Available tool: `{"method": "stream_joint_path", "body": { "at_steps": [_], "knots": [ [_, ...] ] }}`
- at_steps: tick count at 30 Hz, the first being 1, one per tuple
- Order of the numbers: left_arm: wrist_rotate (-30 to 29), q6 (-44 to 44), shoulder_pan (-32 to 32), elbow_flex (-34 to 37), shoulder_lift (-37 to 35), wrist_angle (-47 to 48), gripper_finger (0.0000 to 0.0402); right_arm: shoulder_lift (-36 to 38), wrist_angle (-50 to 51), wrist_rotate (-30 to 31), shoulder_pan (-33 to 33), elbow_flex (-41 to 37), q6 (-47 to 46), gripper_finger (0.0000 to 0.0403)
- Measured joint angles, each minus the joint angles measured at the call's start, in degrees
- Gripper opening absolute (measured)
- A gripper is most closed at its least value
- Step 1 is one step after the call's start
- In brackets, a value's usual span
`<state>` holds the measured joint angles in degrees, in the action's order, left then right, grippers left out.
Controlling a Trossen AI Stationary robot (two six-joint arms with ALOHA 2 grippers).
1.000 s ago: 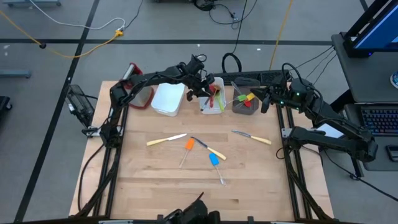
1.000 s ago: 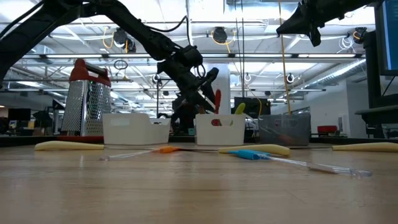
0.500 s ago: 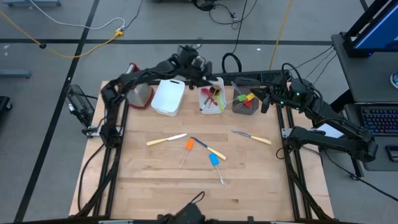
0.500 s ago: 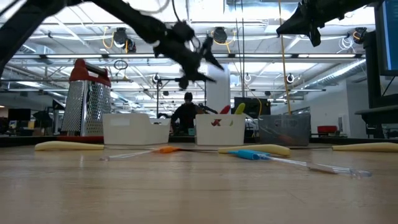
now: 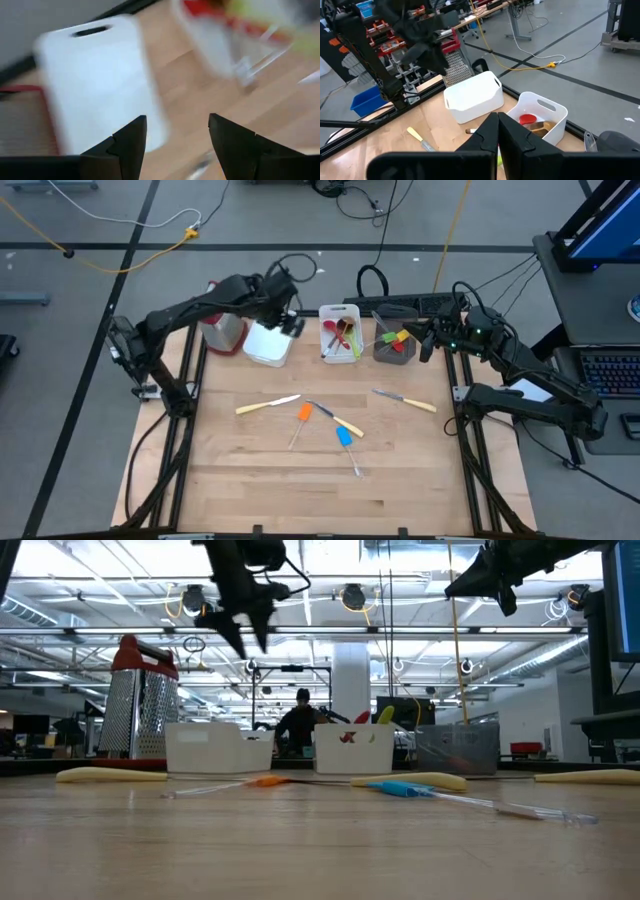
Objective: Pick & Place Kitchen Items
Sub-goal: Adjust the left white bin on the table
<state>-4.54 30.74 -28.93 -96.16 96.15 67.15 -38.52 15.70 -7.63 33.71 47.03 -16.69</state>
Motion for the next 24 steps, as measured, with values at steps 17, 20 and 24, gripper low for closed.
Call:
{"method": "stream_joint_path", "body": {
  "at_steps": [17, 20, 24],
  "knots": [
    [-12.13, -15.61, 1.54, 13.15, -0.32, 7.94, 0.0218, -0.02, -0.90, 0.07, 0.00, 0.00, -0.66, 0.0000],
    [-12.08, -20.72, 2.29, 16.54, -0.32, 5.64, 0.0218, 0.00, -0.94, 0.08, 0.00, 0.00, -0.83, 0.0000],
    [-12.08, -27.25, 3.66, 18.74, -0.32, 5.89, 0.0218, 0.00, -0.92, 0.09, 0.00, 0.00, -1.85, 0.0000]
  ]
}}
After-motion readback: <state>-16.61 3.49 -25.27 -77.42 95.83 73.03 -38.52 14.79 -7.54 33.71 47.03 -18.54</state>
